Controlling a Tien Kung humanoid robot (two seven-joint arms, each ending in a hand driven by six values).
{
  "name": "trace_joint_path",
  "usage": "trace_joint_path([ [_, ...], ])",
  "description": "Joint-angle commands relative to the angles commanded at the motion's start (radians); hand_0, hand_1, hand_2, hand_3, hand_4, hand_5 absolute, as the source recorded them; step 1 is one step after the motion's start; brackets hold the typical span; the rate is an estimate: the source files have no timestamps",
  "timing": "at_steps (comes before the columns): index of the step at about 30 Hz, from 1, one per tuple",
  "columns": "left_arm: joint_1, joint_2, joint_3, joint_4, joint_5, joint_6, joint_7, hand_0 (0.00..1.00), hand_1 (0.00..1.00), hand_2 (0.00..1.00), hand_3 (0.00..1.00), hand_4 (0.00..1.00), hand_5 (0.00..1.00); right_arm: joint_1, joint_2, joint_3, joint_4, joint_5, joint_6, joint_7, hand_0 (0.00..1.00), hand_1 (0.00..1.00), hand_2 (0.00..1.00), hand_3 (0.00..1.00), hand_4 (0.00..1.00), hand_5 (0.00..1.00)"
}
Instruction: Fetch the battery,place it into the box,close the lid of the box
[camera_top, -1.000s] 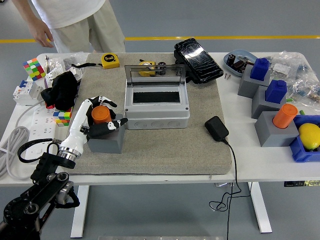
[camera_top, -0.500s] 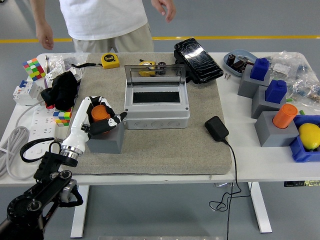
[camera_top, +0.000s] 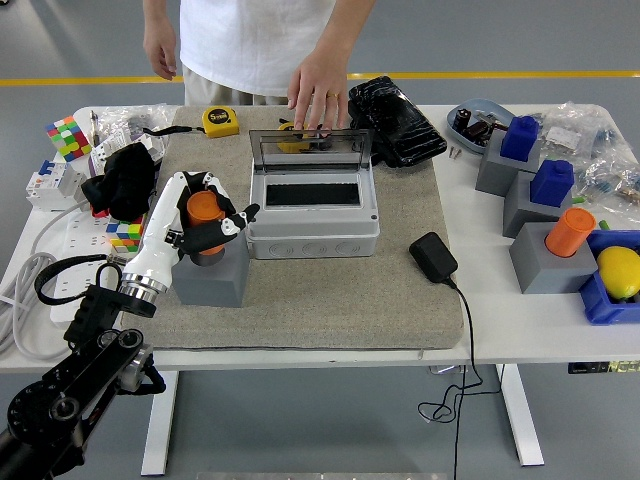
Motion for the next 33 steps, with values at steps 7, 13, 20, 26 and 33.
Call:
trace_joint_path([
  [7,-0.105,0.033,0.11,-0.018,0.099,0.002,0.099,0.095,0.076,0.151,0.202,0.818,0.002,0.003,-0.001,-0.01,-0.001,0.004,0.0,-0.001,0.546,0.601,0.592,0.546,0.926,0.476],
  [13,-0.223,0.024,0.223,0.017,0.214,-0.024,0.2,0.106,0.086,0.158,0.202,0.905,0.002,0.006,-0.003,-0.015,0.0,0.005,-0.002,-0.001,0.546,0.601,0.592,0.545,0.926,0.476],
  [20,-0.327,-0.019,0.281,0.072,0.349,-0.034,0.289,0.11,0.091,0.16,0.204,0.945,0.033,0.004,-0.002,-0.024,-0.001,0.01,-0.003,-0.003,0.546,0.601,0.592,0.545,0.926,0.475],
  [26,-0.409,-0.06,0.319,0.142,0.447,-0.061,0.375,0.116,0.1,0.165,0.213,0.979,0.056,0.005,0.003,-0.028,0.0,0.012,-0.004,-0.002,0.546,0.601,0.591,0.545,0.926,0.476],
  [33,-0.494,-0.108,0.376,0.215,0.521,-0.067,0.416,0.121,0.104,0.172,0.246,0.998,0.075,0.004,0.004,-0.033,0.0,0.015,-0.004,-0.002,0.546,0.601,0.592,0.545,0.926,0.476],
])
